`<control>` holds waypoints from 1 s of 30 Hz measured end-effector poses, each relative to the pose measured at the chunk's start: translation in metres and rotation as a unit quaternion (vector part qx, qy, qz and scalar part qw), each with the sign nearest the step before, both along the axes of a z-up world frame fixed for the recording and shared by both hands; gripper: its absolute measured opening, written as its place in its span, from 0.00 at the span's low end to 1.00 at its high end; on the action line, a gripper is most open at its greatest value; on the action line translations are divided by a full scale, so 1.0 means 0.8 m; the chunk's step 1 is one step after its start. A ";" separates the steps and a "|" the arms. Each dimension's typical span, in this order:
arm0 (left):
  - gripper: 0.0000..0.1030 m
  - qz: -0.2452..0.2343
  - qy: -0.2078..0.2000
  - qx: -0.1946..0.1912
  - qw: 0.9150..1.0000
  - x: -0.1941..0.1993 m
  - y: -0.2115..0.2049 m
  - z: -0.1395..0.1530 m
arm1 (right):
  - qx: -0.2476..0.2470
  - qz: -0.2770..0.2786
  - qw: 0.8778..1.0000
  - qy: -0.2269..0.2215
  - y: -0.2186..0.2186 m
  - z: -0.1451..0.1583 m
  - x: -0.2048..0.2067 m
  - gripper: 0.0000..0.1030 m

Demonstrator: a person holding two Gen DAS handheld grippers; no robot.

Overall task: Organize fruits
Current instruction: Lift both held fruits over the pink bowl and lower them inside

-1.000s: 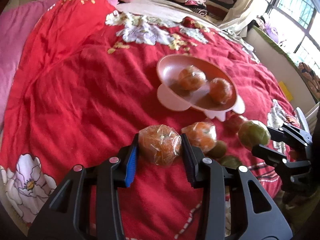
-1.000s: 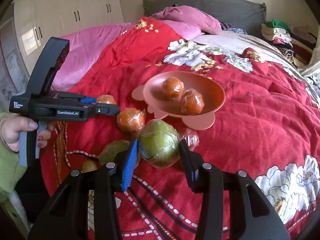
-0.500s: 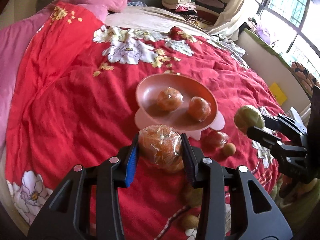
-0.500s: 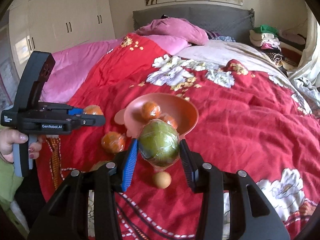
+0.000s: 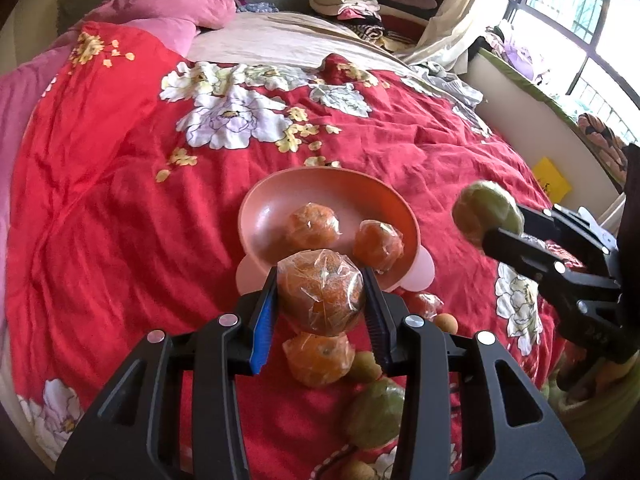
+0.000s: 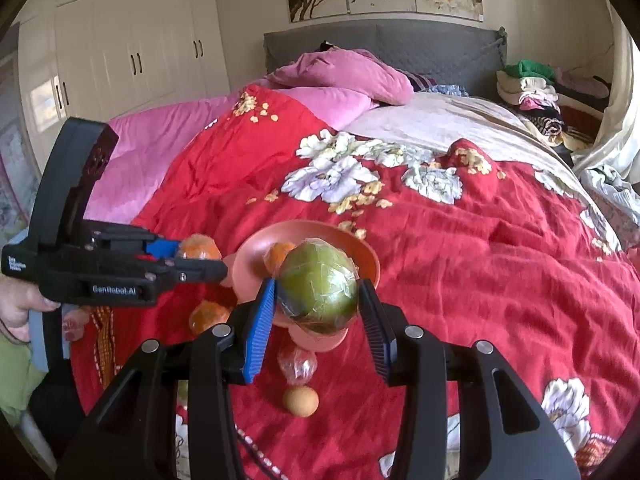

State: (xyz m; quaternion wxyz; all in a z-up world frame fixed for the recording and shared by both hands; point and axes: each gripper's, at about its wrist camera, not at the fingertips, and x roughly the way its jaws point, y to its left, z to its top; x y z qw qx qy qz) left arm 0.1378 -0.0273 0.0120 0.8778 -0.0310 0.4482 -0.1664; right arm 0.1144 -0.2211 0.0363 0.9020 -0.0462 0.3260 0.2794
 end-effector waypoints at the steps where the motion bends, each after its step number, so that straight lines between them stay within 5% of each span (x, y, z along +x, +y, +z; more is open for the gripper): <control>1: 0.30 -0.001 0.001 0.002 1.000 0.002 -0.002 -0.001 | 0.000 0.000 1.000 -0.003 0.000 0.002 0.004 0.40; 14: 0.30 -0.019 0.014 0.025 0.999 0.025 -0.022 -0.016 | 0.003 0.011 1.000 -0.001 0.009 0.008 0.051 0.40; 30: 0.30 -0.028 0.026 0.036 0.999 0.040 -0.032 -0.028 | 0.004 0.028 0.998 0.052 0.032 -0.006 0.110 0.40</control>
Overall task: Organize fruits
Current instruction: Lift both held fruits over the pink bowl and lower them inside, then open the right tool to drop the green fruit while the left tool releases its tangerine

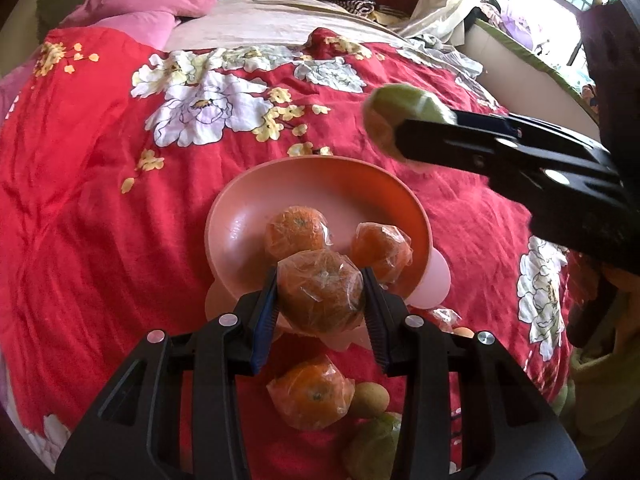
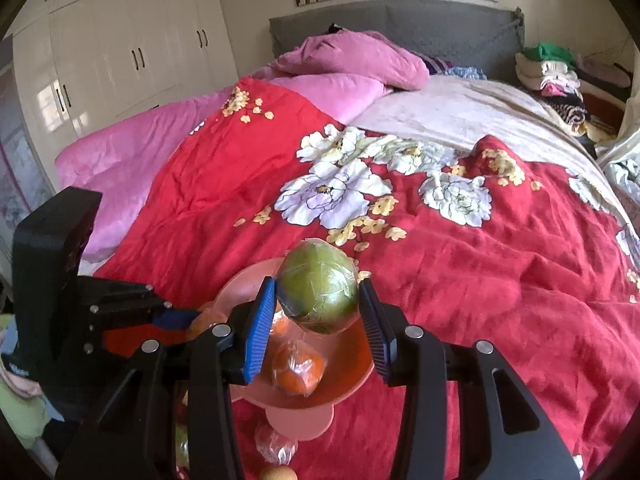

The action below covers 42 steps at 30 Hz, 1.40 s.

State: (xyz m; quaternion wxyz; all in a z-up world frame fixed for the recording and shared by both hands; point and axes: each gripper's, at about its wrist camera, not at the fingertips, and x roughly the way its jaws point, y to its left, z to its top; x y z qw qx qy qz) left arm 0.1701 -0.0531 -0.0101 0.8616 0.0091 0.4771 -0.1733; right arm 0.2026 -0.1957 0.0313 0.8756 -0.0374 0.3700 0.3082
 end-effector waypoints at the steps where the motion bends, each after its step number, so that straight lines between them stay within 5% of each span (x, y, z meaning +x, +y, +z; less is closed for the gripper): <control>1: 0.30 0.000 0.000 0.000 1.000 0.000 0.000 0.000 | -0.003 0.000 1.000 0.003 0.003 -0.003 0.003 0.40; 42: 0.31 0.009 0.012 -0.001 1.000 0.013 -0.007 -0.014 | -0.028 0.029 0.997 0.065 0.019 -0.062 0.022 0.41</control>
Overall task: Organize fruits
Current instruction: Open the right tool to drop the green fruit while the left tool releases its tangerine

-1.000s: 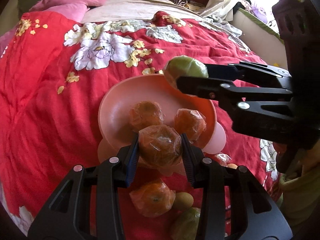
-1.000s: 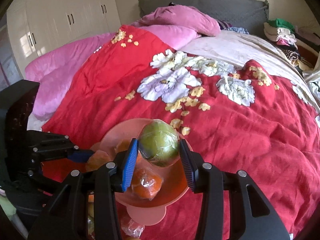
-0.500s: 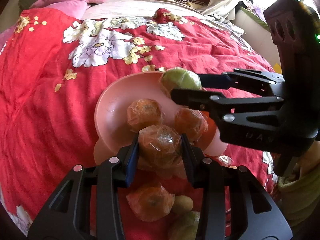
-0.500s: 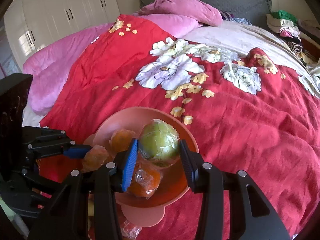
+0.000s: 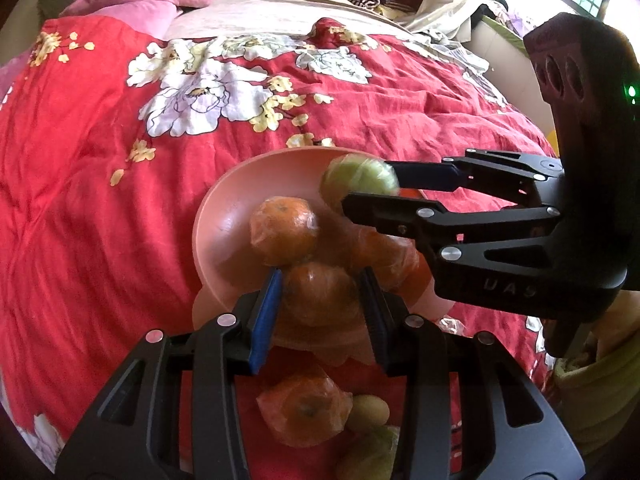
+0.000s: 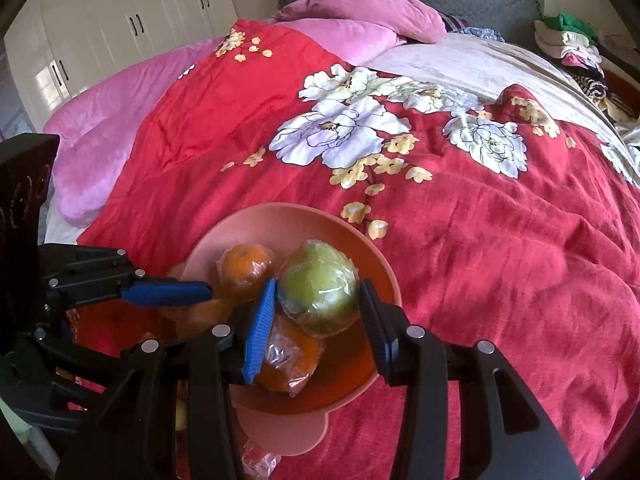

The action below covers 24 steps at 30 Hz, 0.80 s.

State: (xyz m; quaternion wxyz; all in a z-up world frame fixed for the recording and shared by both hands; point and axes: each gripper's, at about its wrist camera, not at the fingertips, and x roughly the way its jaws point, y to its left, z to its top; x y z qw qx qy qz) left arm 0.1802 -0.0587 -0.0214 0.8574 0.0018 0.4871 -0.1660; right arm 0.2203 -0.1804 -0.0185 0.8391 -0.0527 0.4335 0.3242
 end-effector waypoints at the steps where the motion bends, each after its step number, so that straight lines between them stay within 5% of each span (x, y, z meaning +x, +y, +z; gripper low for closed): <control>1: 0.31 0.000 0.000 0.000 1.000 0.000 0.000 0.000 | 0.001 -0.002 1.000 -0.001 0.000 0.001 0.000 0.41; 24: 0.35 0.011 -0.005 -0.001 1.000 -0.002 0.007 0.006 | 0.016 -0.013 1.000 -0.009 -0.011 0.013 -0.005 0.54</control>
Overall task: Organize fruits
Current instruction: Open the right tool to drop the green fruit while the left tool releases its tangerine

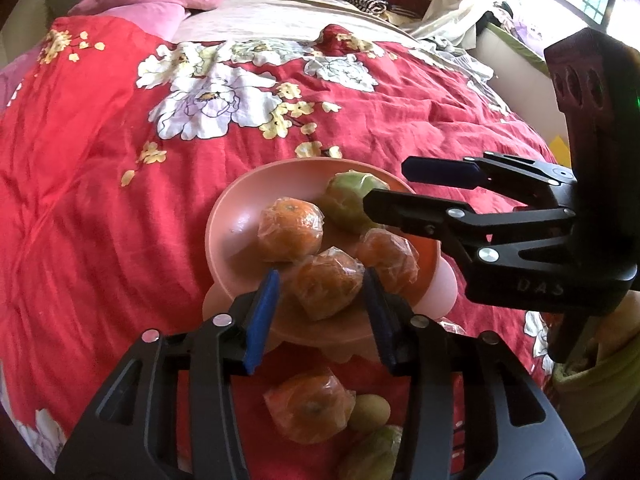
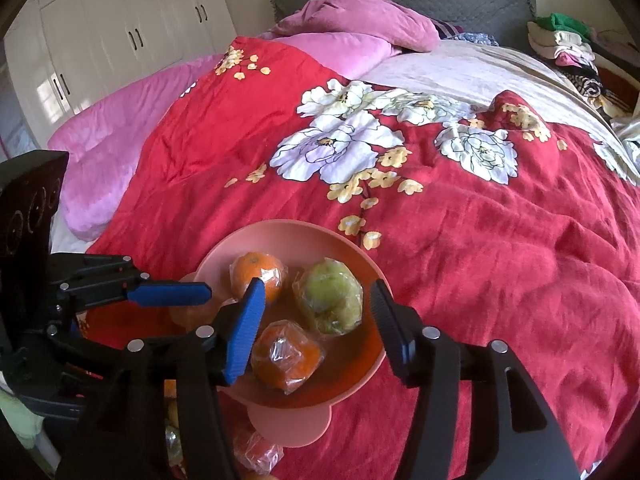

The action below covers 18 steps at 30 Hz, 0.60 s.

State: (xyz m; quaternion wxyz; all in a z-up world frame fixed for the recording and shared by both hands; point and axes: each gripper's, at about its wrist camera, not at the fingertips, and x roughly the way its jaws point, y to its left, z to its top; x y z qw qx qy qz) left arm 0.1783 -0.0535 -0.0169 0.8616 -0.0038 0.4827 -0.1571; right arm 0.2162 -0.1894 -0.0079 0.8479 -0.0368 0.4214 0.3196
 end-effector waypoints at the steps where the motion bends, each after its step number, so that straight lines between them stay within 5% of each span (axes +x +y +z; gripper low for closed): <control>1: 0.35 0.001 0.000 0.001 1.000 0.000 0.000 0.000 | 0.002 -0.001 1.000 -0.001 -0.001 0.001 0.000 0.54; 18: 0.47 0.013 -0.015 0.001 1.000 -0.008 0.003 0.015 | 0.015 -0.015 0.999 -0.029 -0.018 0.031 -0.012 0.75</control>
